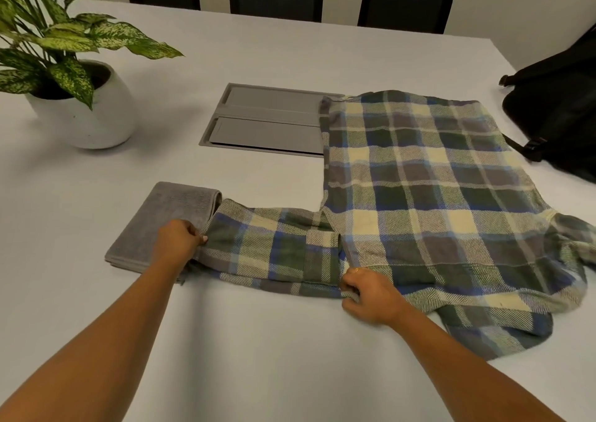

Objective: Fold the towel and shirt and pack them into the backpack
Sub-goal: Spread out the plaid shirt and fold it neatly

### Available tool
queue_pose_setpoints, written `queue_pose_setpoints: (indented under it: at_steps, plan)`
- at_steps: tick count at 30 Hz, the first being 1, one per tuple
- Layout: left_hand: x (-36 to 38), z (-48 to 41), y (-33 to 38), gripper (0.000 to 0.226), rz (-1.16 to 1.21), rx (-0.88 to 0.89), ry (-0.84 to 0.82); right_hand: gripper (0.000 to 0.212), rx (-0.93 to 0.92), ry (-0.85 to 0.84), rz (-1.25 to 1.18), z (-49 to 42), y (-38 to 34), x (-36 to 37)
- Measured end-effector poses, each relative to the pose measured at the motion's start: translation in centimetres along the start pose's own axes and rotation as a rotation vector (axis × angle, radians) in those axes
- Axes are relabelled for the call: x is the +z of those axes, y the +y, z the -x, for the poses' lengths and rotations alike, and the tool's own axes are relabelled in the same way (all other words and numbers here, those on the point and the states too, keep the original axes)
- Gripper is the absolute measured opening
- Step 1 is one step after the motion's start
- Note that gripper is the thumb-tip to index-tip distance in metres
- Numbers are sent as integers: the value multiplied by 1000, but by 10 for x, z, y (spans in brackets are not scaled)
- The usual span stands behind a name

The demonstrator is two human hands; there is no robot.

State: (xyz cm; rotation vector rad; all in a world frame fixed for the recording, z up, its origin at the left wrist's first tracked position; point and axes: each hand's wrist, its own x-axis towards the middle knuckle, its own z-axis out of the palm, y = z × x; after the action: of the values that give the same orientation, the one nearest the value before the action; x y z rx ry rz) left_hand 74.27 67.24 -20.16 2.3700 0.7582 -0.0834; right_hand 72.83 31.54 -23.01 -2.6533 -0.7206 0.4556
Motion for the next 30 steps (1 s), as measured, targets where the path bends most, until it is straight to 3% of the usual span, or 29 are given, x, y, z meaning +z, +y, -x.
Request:
queue_pose_setpoints:
  at_steps: [4,6,9,11,13,15,18,21,24,30]
  plan:
    - [1,9,9,11,-220,80,33,31,-43,-75,-31,-1,-3,-4]
    - [2,12,18,17,-270,140,101,29,-35,-94,-71,-4,-6,-10]
    - [12,9,43,23,-229,300,133,33,78,128,-203,-21,-10,-20]
    - [23,4,61,22,-201,410,75,27,154,307,-257,-39,-8,-27]
    - [36,-2,75,23,-213,476,10,17,192,373,-228,-57,-4,-36]
    - [50,-10,81,28,-222,510,-67,23,203,339,-128,-73,1,-44]
    - [70,-18,83,38,-305,628,-230,37,123,151,15,-96,10,-46]
    - [89,-12,73,78,-501,698,-385,49,58,-75,161,-113,20,-40]
    - [104,-7,55,108,-569,674,-311,57,93,-128,249,-119,29,-32]
    - [112,-7,48,101,-534,598,-221,67,257,-63,244,-130,35,-23]
